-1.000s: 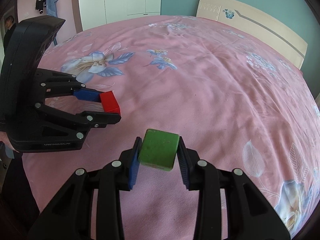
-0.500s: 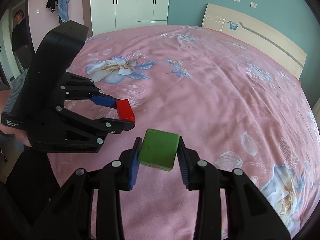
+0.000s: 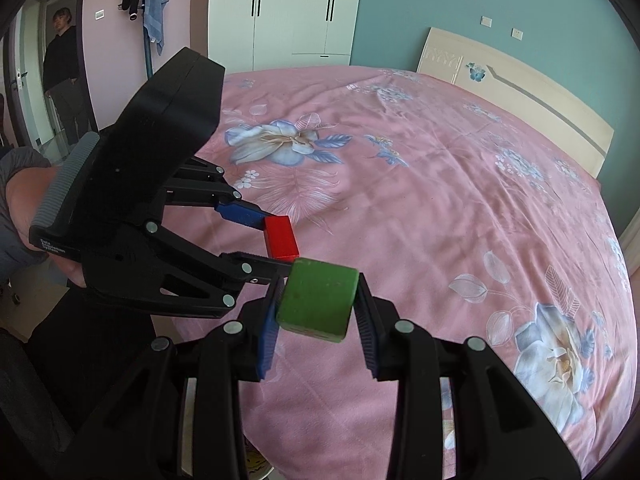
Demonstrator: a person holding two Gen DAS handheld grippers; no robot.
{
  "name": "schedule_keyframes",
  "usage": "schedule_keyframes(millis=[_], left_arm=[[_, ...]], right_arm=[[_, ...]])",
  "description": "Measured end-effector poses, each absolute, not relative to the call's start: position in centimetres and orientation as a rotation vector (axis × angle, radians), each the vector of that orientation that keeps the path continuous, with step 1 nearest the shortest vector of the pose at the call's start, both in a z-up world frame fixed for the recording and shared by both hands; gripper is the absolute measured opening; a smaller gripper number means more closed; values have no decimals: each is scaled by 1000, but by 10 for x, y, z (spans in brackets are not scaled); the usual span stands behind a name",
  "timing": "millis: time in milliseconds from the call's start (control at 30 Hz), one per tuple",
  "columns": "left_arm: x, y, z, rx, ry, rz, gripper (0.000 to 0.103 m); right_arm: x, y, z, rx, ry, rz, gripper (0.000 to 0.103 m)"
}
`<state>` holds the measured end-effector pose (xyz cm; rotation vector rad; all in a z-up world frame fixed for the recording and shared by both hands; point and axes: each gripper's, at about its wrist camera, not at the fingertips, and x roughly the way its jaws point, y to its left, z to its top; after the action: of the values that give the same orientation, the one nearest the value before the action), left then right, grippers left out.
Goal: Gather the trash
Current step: 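Carry the green cube and red block with both tools over the trash bin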
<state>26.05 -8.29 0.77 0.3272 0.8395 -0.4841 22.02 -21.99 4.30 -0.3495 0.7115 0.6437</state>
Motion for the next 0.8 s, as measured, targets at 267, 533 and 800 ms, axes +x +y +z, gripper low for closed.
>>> schedule_keyframes(millis=[267, 533, 800], left_arm=[[213, -84, 10, 358, 819, -524, 42], [166, -91, -2, 413, 822, -577, 42], [123, -91, -43, 451, 886, -612, 42]], right_arm=[[163, -221, 48, -362, 683, 653, 36], [111, -219, 32, -390, 699, 677, 36], [68, -218, -1, -375, 746, 693, 36]])
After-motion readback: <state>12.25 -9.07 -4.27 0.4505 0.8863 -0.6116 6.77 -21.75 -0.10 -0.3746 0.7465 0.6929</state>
